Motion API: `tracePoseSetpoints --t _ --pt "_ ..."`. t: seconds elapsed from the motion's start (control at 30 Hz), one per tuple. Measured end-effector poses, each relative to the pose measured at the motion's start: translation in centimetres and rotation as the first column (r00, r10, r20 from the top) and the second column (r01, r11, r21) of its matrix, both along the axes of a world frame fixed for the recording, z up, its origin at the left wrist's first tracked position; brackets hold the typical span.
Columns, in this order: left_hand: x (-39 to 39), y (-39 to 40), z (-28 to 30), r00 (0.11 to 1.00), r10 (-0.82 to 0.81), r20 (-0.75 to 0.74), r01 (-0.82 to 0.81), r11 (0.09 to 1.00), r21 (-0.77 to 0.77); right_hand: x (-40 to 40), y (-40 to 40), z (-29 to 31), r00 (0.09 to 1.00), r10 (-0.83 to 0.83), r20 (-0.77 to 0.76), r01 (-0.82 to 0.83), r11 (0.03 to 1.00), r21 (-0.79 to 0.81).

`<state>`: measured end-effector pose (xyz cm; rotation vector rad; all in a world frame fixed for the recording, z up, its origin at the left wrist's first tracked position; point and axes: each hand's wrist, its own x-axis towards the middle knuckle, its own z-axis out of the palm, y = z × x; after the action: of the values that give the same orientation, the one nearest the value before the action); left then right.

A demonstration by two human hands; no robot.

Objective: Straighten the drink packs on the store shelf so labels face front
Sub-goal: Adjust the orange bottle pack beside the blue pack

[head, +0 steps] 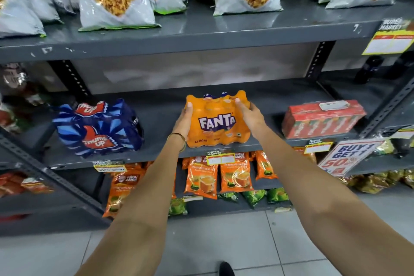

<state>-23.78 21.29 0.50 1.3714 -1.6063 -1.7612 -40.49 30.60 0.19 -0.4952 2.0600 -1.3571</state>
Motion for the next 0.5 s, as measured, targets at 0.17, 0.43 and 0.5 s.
tracePoseSetpoints --t 0.17,0.43,0.5 --pt "-0.32 -0.52 -1.11 0.995 -0.003 0.095 0.014 0.994 -0.109 -0.48 -0.16 -0.09 0.999 0.003 -0.040 -0.002 0.999 0.032" --pt "-0.76 -0.13 -0.85 0.996 0.008 0.093 0.003 0.993 -0.115 -0.64 -0.21 0.23 0.998 -0.002 -0.060 0.005 0.999 0.041" --pt "-1.03 0.14 -0.70 0.996 -0.012 0.083 0.022 0.993 -0.112 -0.96 -0.02 0.25 0.998 -0.014 -0.057 0.017 0.999 0.041"
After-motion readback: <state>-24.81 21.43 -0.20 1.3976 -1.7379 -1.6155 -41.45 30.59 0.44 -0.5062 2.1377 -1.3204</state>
